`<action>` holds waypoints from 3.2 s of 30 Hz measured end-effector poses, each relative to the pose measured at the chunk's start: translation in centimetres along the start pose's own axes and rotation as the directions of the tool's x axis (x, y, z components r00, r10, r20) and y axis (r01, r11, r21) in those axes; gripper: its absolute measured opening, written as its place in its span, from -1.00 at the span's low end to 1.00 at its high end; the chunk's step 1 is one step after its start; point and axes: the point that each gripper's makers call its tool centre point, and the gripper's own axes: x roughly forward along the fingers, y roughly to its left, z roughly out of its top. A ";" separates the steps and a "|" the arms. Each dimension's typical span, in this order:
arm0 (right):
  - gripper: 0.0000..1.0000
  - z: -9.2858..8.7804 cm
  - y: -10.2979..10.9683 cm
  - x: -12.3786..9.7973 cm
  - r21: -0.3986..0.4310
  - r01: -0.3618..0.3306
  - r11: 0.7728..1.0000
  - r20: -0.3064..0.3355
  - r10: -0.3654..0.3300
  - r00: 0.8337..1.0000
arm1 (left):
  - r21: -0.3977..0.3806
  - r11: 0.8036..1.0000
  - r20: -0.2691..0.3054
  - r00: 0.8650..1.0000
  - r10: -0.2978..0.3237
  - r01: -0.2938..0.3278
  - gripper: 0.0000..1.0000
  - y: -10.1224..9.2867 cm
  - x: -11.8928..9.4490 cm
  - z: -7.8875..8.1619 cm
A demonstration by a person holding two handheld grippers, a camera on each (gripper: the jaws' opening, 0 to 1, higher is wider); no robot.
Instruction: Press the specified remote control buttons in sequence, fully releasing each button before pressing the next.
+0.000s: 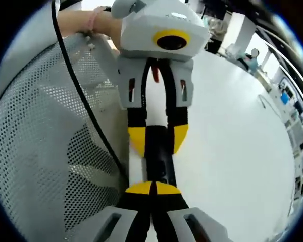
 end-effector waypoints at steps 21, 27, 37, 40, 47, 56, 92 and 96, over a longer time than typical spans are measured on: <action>-1.00 0.3 -0.7 -0.3 0.091 -0.044 0.995 0.025 0.042 0.999 | 0.003 1.000 0.000 1.000 -0.002 0.002 -0.52 0.0 0.1 0.0; -1.00 0.0 -1.7 -0.5 0.118 -0.040 0.992 0.021 0.038 0.999 | 0.004 1.000 0.000 1.000 -0.002 0.002 -0.52 0.0 0.1 0.0; -1.00 0.0 -1.5 -0.1 0.115 -0.071 0.991 0.001 0.072 0.997 | 0.004 1.000 0.001 1.000 -0.004 0.004 -0.52 0.0 0.1 0.0; -1.00 0.0 -1.5 0.0 0.121 -0.081 0.989 -0.008 0.082 0.997 | 0.006 1.000 0.001 1.000 -0.003 0.003 -0.53 0.0 0.1 0.0; -1.00 -0.1 -1.7 0.1 0.157 -0.105 0.982 -0.039 0.112 0.993 | 0.005 1.000 0.001 1.000 -0.003 0.003 -0.53 0.0 0.1 0.0; -1.00 -0.3 -2.6 -0.2 0.198 -0.096 0.975 -0.017 0.102 0.995 | 0.005 1.000 0.002 1.000 -0.003 0.003 -0.53 0.0 0.1 0.0; -1.00 0.3 -4.4 0.1 0.151 -0.140 0.979 -0.054 0.149 0.987 | 0.008 1.000 0.007 1.000 -0.008 0.008 -0.53 0.1 0.1 0.1; -1.00 2.3 -3.1 -0.7 0.188 -0.193 0.963 0.042 0.189 0.981 | 0.009 1.000 0.007 1.000 -0.008 0.008 -0.53 0.1 0.1 0.1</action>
